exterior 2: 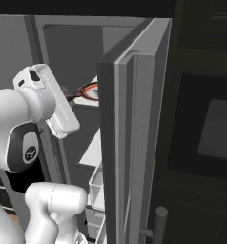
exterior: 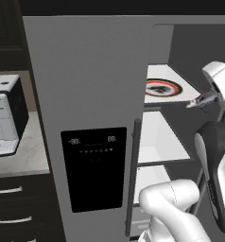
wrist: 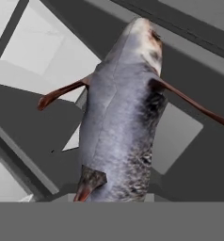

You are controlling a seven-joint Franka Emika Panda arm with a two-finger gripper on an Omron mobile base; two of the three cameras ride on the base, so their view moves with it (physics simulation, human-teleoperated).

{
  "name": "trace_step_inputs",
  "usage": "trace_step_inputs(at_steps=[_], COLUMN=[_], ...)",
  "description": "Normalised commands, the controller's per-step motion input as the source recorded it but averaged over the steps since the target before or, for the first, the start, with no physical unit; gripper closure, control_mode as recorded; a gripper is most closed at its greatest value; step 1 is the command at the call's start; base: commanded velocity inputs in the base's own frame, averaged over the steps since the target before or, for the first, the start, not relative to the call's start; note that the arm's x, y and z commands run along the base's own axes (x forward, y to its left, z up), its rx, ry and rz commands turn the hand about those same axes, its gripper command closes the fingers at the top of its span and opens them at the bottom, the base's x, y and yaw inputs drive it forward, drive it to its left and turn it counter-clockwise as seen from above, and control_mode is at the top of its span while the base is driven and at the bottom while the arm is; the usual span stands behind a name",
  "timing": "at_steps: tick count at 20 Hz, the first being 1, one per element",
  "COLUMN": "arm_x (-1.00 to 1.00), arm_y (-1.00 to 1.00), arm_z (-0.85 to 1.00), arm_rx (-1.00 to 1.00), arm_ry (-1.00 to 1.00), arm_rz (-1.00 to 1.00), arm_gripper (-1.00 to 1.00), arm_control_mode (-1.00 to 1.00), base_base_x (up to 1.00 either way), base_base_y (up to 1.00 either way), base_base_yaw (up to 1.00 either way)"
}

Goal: Retrieve the fish from the fridge and place it on the saucepan with marinade on the stove.

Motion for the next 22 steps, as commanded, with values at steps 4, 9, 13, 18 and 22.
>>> trace_step_inputs(at_steps=[4,9,13,18,22], arm_x=[-0.68,-0.51,-0.3,-0.41,-0.53], arm_y=[0.3,0.14,0.05,0.06,0.0], arm_z=[0.0,0.0,0.0,0.0,0.0], arm_rx=[0.0,0.0,0.0,0.0,0.0], arm_ry=[0.0,0.0,0.0,0.0,-0.01], arm_rz=[0.0,0.0,0.0,0.0,0.0], arm_gripper=[1.0,1.0,1.0,1.0,1.0], arm_control_mode=[-1.0,-1.0,-1.0,-1.0,-1.0], base_base_x=[0.0,0.0,0.0,0.0,0.0], base_base_y=[0.0,0.0,0.0,0.0,0.0], base_base_yaw=[0.0,0.0,0.0,0.0,0.0])
